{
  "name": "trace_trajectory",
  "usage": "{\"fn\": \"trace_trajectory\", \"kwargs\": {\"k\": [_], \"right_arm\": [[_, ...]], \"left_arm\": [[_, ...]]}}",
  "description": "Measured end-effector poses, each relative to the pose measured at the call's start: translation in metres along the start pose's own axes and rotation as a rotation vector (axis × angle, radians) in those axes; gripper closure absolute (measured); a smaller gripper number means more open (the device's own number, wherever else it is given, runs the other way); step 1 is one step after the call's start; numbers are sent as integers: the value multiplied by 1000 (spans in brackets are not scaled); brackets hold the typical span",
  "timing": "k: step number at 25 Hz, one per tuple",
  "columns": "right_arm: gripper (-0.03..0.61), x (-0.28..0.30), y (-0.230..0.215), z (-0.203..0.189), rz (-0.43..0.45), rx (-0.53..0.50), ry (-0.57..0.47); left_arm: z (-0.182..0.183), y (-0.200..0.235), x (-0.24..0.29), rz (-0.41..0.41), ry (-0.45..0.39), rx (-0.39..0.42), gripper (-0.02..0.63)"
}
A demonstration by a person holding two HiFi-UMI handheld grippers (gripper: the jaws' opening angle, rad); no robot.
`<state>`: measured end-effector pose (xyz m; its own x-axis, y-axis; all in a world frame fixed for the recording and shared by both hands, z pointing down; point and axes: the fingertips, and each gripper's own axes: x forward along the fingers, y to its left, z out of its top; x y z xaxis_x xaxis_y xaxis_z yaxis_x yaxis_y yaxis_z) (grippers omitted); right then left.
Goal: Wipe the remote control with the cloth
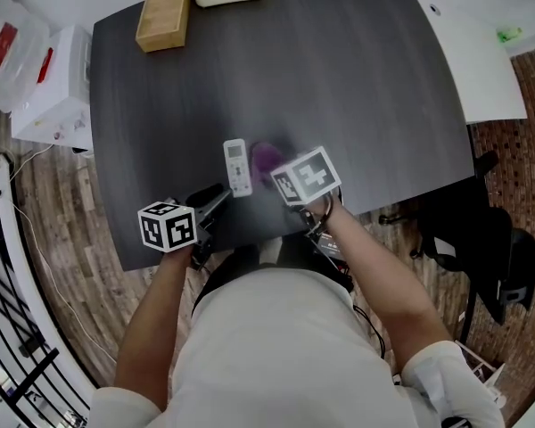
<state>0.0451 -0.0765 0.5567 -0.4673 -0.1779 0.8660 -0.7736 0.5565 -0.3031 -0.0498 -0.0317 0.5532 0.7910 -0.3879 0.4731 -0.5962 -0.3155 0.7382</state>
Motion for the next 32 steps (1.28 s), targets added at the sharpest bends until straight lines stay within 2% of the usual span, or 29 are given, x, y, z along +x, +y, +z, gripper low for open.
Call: {"fn": "trace_trajectory", "kwargs": {"k": [3, 7, 12, 17, 25, 28, 32], "right_arm": [[448, -17, -8, -4, -2, 39, -38], [448, -42, -14, -2, -10, 89, -123], [448, -78, -16, 9, -3, 149, -288], [448, -121, -8, 17, -19, 192, -454], [448, -179, 19, 25, -36, 249, -643], [448, -200, 31, 25, -54, 225, -690], [448, -229, 44, 17, -76, 136, -715]], "left_arm": [[5, -7, -15, -21, -56, -26, 476], [20, -25, -38, -89, -164, -72, 479], [45, -53, -73, -204, -345, -130, 551], [60, -84, -103, -332, -450, -134, 589], [79, -127, -140, -441, -516, -28, 589], [76, -145, -150, -495, -504, 1, 589], [68, -170, -163, -537, -516, 28, 589]]}}
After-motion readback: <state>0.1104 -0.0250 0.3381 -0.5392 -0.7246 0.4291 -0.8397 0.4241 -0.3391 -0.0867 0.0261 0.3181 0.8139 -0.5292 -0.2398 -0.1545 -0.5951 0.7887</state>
